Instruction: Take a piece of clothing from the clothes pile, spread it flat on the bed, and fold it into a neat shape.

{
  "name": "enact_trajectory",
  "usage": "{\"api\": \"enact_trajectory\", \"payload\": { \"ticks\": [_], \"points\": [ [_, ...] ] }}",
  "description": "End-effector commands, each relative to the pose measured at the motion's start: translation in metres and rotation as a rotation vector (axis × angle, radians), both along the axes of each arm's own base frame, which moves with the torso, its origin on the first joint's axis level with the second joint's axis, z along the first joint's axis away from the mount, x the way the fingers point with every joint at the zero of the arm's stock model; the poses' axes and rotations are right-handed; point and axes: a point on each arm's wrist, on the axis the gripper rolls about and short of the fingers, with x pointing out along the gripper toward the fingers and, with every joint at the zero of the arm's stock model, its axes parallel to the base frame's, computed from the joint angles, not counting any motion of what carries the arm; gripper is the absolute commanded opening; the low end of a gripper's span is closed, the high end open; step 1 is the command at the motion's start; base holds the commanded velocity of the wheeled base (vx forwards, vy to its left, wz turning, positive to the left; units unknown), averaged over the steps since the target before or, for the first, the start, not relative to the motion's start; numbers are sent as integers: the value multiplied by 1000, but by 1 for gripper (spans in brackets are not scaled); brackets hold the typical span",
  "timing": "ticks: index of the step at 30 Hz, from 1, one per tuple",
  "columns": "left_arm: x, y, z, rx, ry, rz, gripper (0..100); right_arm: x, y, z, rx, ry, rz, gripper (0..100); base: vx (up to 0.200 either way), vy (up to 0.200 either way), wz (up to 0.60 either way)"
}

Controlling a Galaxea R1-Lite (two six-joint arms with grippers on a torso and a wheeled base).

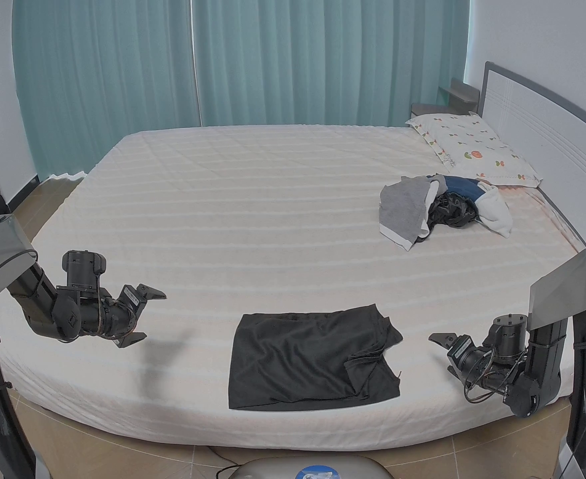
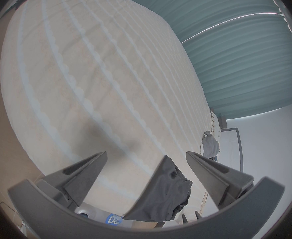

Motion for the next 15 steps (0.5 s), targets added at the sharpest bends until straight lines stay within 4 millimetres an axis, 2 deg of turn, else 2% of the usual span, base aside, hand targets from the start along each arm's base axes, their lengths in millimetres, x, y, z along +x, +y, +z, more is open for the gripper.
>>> {"api": "enact_trajectory", "payload": {
  "ticks": [1, 8, 13, 15],
  "points": [
    [0, 0, -3, 0, 7, 0, 100, 1, 5, 3, -24, -27, 8, 100, 0, 200, 0],
    [0, 0, -4, 2, 12, 0, 100, -8, 40, 9, -159, -86, 93, 100, 0, 200, 0],
    [0, -2, -9, 15, 25, 2, 100, -13, 66, 14, -286, -153, 138, 100, 0, 0, 0],
    [-1, -2, -10, 17, 26, 2, 100, -11, 67, 14, -327, -170, 143, 100, 0, 0, 0]
  ]
}}
